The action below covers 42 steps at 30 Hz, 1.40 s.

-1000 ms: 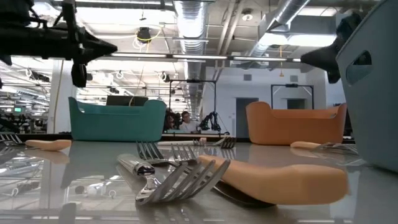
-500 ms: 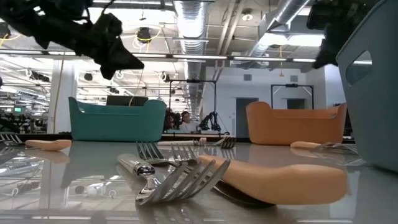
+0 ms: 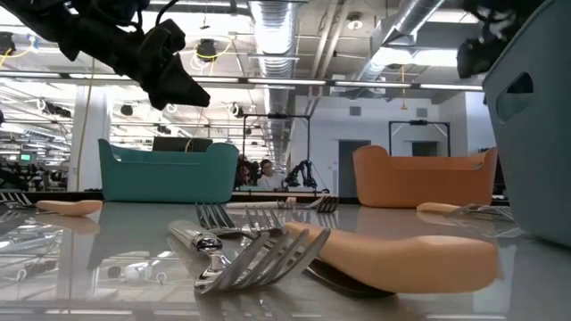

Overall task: Sort silverware by color (type)
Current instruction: Put the white fork into the green bin

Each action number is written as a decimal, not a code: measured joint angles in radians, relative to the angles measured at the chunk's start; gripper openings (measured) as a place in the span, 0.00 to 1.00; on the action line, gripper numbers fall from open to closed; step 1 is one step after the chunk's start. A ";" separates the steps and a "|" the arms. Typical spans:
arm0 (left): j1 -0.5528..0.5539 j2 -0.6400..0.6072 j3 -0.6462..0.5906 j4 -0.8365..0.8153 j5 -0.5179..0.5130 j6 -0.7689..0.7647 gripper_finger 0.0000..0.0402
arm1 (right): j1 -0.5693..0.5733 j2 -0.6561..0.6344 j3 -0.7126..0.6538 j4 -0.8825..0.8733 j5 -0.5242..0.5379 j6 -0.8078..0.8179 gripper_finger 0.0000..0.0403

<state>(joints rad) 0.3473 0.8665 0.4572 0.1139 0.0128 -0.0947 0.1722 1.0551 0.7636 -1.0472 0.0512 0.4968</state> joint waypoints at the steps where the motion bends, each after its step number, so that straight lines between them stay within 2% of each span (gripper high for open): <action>1: 0.000 0.000 0.000 0.001 0.000 -0.009 0.30 | 0.006 0.001 -0.024 0.016 0.000 0.000 0.52; 5: 0.000 0.000 0.000 -0.003 0.002 -0.039 0.37 | 0.024 -0.009 -0.129 0.124 0.001 -0.001 0.60; 9: 0.000 0.000 0.000 -0.021 0.008 -0.053 0.41 | 0.040 -0.015 -0.194 0.184 0.027 0.018 0.61; 15: 0.000 0.000 0.000 -0.021 0.004 -0.071 0.41 | 0.066 0.007 -0.252 0.194 0.060 0.094 0.61; 24: 0.000 0.000 0.000 -0.018 -0.001 -0.071 0.41 | 0.078 0.109 -0.313 0.337 0.072 0.110 0.60; 28: 0.000 0.000 0.000 -0.018 -0.001 -0.071 0.41 | 0.077 0.140 -0.311 0.340 0.073 0.113 0.52; 34: 0.000 0.000 0.000 -0.021 -0.001 -0.071 0.41 | 0.077 0.122 -0.314 0.345 0.058 0.119 0.21; 35: 0.000 0.000 0.000 -0.020 -0.001 -0.070 0.41 | 0.077 0.114 -0.316 0.345 0.055 0.127 0.18; 42: 0.000 0.000 0.000 -0.020 0.008 -0.042 0.41 | 0.075 0.048 -0.266 0.281 0.073 0.185 0.18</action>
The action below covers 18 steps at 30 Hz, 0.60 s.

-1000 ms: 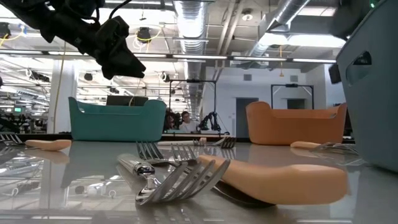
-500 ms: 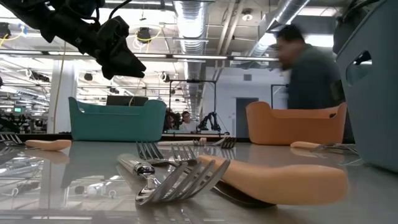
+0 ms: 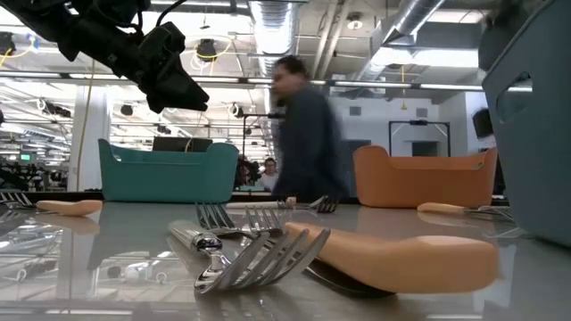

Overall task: Sort silverware by color (type)
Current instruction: Put the white fork into the green bin

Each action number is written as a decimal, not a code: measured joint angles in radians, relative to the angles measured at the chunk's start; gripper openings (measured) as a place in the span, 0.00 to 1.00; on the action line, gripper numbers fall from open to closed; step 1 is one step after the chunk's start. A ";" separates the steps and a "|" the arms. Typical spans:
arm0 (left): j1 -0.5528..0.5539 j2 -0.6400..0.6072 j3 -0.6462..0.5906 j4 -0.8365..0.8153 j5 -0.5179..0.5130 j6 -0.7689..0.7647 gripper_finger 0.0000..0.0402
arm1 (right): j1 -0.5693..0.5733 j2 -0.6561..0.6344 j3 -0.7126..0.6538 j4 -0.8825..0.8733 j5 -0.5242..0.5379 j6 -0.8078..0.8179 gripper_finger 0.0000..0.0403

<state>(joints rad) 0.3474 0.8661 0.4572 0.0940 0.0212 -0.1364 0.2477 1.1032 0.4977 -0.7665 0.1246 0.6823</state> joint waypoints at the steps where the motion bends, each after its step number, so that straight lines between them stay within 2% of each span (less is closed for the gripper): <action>1: 0.000 0.000 0.000 0.001 0.000 0.001 0.41 | 0.000 -0.011 0.023 -0.016 0.007 0.000 0.18; 11: 0.000 0.000 0.000 0.003 0.001 0.021 0.41 | -0.023 -0.056 0.277 -0.112 0.031 -0.035 0.18; 16: 0.000 0.000 0.000 0.005 0.002 0.026 0.41 | -0.086 -0.035 0.430 -0.087 0.113 -0.186 0.18; 18: 0.000 0.000 0.000 0.022 0.002 0.008 0.41 | -0.124 -0.025 0.474 -0.015 0.119 -0.268 0.18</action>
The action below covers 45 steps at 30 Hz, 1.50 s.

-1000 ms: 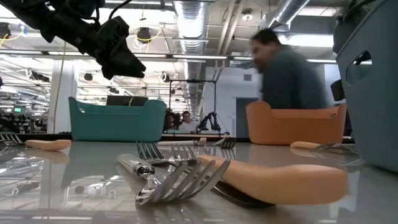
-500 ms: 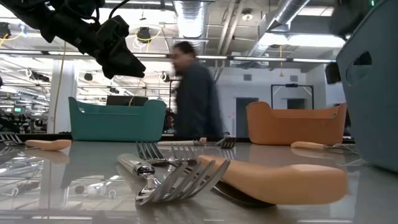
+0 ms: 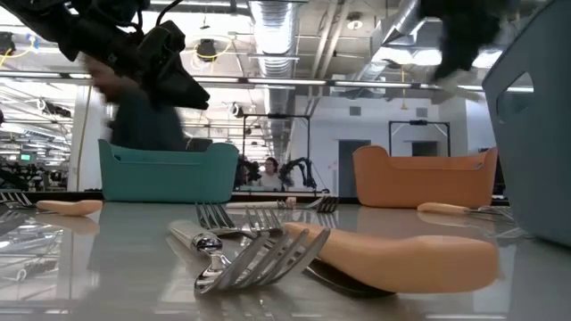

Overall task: Sort silverware by color (type)
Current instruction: Put the white fork into the green bin

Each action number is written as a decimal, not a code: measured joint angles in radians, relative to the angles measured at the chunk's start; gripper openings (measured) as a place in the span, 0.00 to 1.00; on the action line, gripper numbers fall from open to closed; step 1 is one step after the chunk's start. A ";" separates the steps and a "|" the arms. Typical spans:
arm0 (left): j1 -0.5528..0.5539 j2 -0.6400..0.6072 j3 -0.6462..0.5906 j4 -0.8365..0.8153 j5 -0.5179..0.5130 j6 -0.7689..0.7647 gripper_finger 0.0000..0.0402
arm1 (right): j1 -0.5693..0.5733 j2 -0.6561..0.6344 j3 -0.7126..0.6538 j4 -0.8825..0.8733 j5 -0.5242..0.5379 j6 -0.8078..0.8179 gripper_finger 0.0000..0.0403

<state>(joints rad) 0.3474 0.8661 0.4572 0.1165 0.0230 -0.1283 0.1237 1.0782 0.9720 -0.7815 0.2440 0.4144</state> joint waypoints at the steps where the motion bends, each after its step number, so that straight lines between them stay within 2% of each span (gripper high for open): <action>1: 0.000 0.000 0.000 0.024 0.008 -0.023 0.41 | -0.020 0.006 0.014 0.063 -0.001 -0.042 0.18; 3: 0.000 0.002 0.000 0.113 0.040 -0.076 0.41 | -0.063 0.017 0.022 0.221 -0.021 -0.114 0.18; 5: 0.000 0.016 0.000 0.230 0.082 -0.116 0.41 | -0.108 0.042 0.020 0.399 -0.090 -0.171 0.18; 8: -0.002 0.054 0.000 0.415 0.130 -0.161 0.41 | -0.168 0.103 0.020 0.641 -0.265 -0.224 0.18; 12: -0.024 0.137 0.000 0.653 0.131 -0.211 0.41 | -0.230 0.217 0.021 0.909 -0.497 -0.239 0.18; 18: -0.058 0.278 0.001 0.888 0.145 -0.286 0.41 | -0.300 0.392 0.020 1.153 -0.705 -0.231 0.18; 25: -0.068 0.334 0.051 0.928 0.184 -0.303 0.41 | -0.344 0.548 0.020 1.355 -0.922 -0.101 0.18; 34: -0.077 0.333 0.069 0.920 0.283 -0.219 0.41 | -0.341 0.633 0.020 1.493 -0.997 -0.030 0.18; 38: -0.078 0.334 0.070 0.831 0.285 -0.156 0.41 | -0.342 0.646 0.020 1.574 -1.041 0.031 0.18; 42: -0.077 0.333 0.069 0.813 0.258 -0.144 0.41 | -0.342 0.639 0.022 1.579 -1.055 0.045 0.18; 45: -0.079 0.333 0.069 0.832 0.317 -0.131 0.41 | -0.344 0.640 0.022 1.582 -1.058 0.057 0.18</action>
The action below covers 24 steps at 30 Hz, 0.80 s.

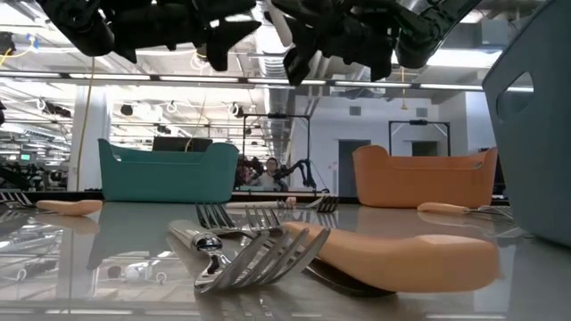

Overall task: Sort silverware by color (type)
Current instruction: Put the white fork into the green bin

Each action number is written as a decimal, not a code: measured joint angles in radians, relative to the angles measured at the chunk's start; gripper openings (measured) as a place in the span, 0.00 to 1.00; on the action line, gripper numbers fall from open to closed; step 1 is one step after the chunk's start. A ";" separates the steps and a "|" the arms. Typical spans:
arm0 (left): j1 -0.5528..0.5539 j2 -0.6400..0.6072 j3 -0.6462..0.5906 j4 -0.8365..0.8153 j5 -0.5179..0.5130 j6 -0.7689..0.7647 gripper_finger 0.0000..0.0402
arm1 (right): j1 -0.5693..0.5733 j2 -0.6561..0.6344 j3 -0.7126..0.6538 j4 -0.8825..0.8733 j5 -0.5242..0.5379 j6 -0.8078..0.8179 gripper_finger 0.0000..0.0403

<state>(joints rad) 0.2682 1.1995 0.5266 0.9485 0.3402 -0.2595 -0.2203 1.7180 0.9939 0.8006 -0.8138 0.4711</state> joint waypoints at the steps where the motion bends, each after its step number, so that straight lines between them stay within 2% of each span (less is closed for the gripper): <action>1: -0.002 0.000 0.000 0.017 0.028 0.001 0.41 | -0.002 0.001 0.000 0.000 -0.001 0.001 0.18; 4: -0.011 -0.001 0.000 0.046 0.073 0.013 0.41 | -0.005 0.004 0.000 -0.006 0.000 0.008 0.18; 14: -0.022 0.000 0.000 0.116 0.011 0.067 0.41 | -0.004 0.003 0.000 -0.053 0.001 0.019 0.18; 24: -0.022 0.000 0.000 0.138 0.022 0.110 0.39 | -0.004 0.003 0.000 -0.067 0.006 0.019 0.18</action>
<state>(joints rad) 0.2466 1.1992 0.5266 1.0868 0.3622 -0.1495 -0.2245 1.7214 0.9939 0.7334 -0.8074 0.4905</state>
